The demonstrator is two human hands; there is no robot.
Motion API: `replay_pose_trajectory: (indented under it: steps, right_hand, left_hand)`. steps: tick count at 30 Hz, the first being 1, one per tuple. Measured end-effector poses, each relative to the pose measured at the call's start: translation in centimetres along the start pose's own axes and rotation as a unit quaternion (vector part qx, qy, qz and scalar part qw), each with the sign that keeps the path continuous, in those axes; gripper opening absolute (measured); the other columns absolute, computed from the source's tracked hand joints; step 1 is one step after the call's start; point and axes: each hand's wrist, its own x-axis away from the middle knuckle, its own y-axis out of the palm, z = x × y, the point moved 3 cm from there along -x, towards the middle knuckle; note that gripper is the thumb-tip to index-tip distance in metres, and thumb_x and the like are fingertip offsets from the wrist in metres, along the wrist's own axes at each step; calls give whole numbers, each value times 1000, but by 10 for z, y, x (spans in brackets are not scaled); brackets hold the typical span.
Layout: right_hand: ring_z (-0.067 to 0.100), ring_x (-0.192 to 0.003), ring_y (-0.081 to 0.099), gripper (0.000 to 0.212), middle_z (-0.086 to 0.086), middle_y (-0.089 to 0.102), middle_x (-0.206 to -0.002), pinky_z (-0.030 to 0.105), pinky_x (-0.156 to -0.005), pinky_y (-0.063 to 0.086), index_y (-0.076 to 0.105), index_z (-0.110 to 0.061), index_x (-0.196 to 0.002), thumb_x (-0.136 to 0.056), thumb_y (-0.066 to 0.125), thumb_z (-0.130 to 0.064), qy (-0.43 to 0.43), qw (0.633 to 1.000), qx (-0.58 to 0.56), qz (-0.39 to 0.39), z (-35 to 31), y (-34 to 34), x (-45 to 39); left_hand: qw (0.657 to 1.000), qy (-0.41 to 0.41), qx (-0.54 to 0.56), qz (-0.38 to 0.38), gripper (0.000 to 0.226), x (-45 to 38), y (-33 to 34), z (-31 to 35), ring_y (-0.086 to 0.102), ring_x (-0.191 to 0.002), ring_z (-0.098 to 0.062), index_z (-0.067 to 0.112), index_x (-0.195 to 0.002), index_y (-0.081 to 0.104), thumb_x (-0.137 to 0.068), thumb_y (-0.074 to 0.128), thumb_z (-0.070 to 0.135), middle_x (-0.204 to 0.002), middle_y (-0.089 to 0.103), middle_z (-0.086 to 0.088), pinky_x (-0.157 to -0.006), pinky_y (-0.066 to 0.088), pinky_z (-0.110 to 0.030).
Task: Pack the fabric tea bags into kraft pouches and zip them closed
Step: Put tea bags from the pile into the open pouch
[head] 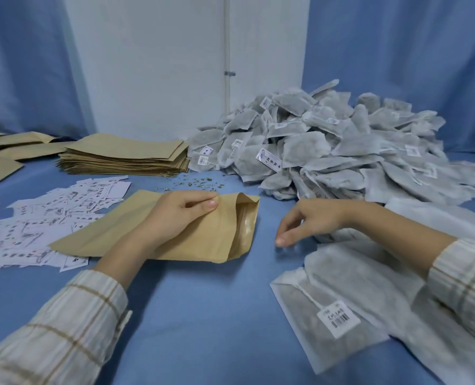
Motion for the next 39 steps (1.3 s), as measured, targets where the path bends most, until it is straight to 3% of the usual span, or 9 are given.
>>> replay_pose_trajectory:
  steps: [4, 9, 11, 15, 20, 24, 27, 33, 39]
  right_hand:
    - [-4, -83, 61, 36, -12, 71, -89, 15, -82, 40, 70, -35, -97, -66, 75, -52, 6, 996, -24, -88, -3, 13, 8]
    - [-6, -68, 59, 22, -17, 69, -74, 5, -63, 40, 71, -30, -84, -66, 80, -39, 22, 993, 30, -112, -7, 28, 4]
    - [-3, -62, 56, 12, -17, 66, -67, 8, -62, 40, 71, -28, -77, -71, 77, -37, 3, 998, 29, -57, -6, 24, 0]
    - [0, -53, 49, 15, -15, 58, -58, 12, -54, 37, 71, -23, -74, -75, 75, -37, 1, 980, -78, 185, 11, -4, 2]
    - [11, -52, 46, 19, 1, 56, -59, 22, -51, 37, 66, -17, -69, -76, 74, -33, 35, 945, -189, 265, 33, -18, 10]
    - [12, -46, 47, 23, 2, 53, -51, 20, -46, 39, 58, -15, -66, -84, 68, -23, 41, 895, -275, 349, 35, -25, 10]
    - [11, -43, 47, 20, 7, 53, -55, 21, -47, 42, 57, -10, -70, -88, 63, -17, 31, 888, -329, 320, 22, -19, 0]
    - [7, -43, 54, 18, 2, 58, -54, 16, -43, 46, 52, -7, -76, -93, 53, -10, -29, 864, -433, 254, -21, -2, -34]
    - [15, -55, 57, 20, 7, 57, -67, 23, -57, 56, 52, -9, -75, -93, 46, -3, -83, 750, -613, 236, -27, -23, -29]
  left_hand:
    - [999, -7, 20, -34, 13, 18, 4, 11, 56, -100, 14, 44, -93, 71, -83, 65, 38, -103, 65, 32, -88, 40, -13]
    - [999, 24, -34, 4, 17, 29, 13, 17, 54, -100, 16, 48, -96, 68, -85, 64, 36, -99, 63, 34, -84, 37, -3]
    - [999, 16, -33, 24, 17, 30, 14, 15, 54, -99, 16, 41, -100, 70, -85, 65, 35, -101, 63, 31, -86, 38, -5]
    - [996, 23, -34, 83, 14, 29, 11, 15, 52, -86, 23, 43, -94, 69, -85, 67, 33, -83, 59, 41, -76, 35, 4]
    - [988, 38, -64, 135, 19, 30, 0, 13, 52, -78, 22, 49, -87, 65, -86, 65, 30, -73, 57, 46, -70, 33, 4]
    - [984, 11, -84, 158, 14, 28, -7, 5, 50, -76, 21, 42, -95, 70, -87, 64, 32, -71, 62, 30, -70, 32, 3]
    - [978, 23, -108, 179, 18, 27, -5, 5, 52, -74, 15, 31, -104, 72, -88, 63, 31, -88, 69, 16, -70, 32, -1]
    - [958, 65, -198, 198, 19, 24, 7, 18, 62, -91, -25, 26, -105, 73, -90, 61, 28, -86, 72, -4, -89, 44, -45]
    - [964, -13, -122, 236, 23, 25, -10, 4, 59, -95, -13, 28, -109, 71, -90, 60, 35, -100, 71, -3, -82, 38, -19]
